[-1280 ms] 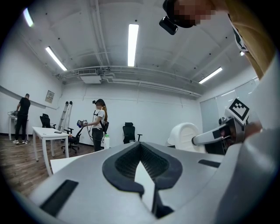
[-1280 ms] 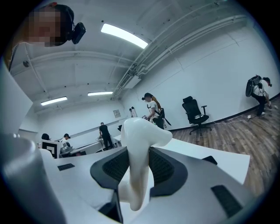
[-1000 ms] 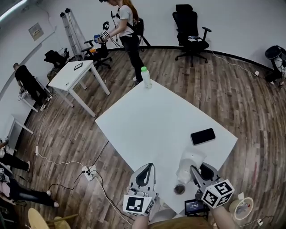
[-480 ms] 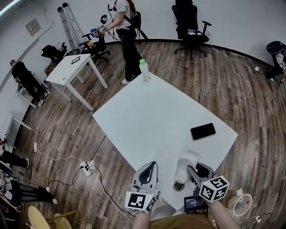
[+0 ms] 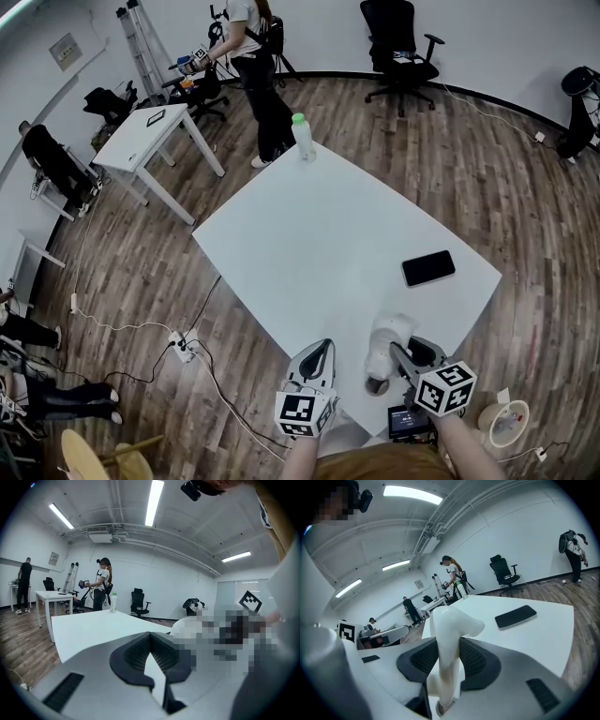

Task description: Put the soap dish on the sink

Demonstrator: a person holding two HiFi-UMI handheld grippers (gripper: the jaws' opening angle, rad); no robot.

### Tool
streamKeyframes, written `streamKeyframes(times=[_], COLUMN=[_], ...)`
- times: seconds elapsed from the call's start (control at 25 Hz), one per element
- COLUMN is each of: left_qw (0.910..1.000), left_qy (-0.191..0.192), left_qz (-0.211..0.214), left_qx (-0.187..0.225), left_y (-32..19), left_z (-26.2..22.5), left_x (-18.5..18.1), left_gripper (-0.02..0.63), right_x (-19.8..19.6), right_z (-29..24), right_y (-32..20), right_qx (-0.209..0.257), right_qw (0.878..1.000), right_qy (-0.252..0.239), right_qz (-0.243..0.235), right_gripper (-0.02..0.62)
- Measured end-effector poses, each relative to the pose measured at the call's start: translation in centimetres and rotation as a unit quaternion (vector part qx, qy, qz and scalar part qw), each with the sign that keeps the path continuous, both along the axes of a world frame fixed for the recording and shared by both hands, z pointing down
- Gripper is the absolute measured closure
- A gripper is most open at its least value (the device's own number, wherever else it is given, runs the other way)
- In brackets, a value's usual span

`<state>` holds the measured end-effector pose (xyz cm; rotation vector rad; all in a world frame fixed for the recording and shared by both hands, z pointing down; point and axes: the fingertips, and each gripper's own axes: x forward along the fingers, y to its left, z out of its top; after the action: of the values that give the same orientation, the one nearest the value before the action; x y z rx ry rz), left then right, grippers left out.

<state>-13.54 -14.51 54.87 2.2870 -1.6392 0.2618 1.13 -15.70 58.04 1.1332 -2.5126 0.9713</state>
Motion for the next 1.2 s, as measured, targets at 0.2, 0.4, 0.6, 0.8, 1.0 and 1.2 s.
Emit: streamKeyframes(times=[0.2, 0.4, 0.6, 0.8, 1.0, 1.2], left_qw=[0.9997, 0.9989, 0.9973, 0.9961, 0.9956, 0.9947], left_qy=[-0.005, -0.011, -0.015, -0.025, -0.034, -0.039], left_qz=[0.006, 0.022, 0.038, 0.042, 0.048, 0.054], left_qx=[-0.022, -0.04, -0.061, -0.074, -0.072, -0.078], left_y=[0.2, 0.3, 0.7, 1.0, 0.9, 1.0], left_z=[1.5, 2.6, 3.9, 4.8, 4.4, 5.0], left_x=[0.0, 0.8, 1.8, 1.6, 2.1, 2.4], left_gripper=[0.598, 0.6, 0.6, 0.6, 0.6, 0.6], right_x=[-0.3, -0.7, -0.9, -1.8, -1.9, -1.8], right_z=[1.2, 2.6, 3.4, 4.2, 4.7, 5.5], right_y=[0.2, 0.3, 0.4, 0.9, 1.3, 1.4], right_qx=[-0.01, -0.027, -0.025, -0.027, -0.04, -0.051], right_qw=[1.0, 1.0, 0.999, 0.999, 0.998, 0.998], right_qy=[0.006, 0.003, 0.019, 0.029, 0.025, 0.026], right_qz=[-0.005, -0.008, -0.015, -0.031, -0.036, -0.038], right_gripper=[0.451, 0.451, 0.451, 0.451, 0.451, 0.451])
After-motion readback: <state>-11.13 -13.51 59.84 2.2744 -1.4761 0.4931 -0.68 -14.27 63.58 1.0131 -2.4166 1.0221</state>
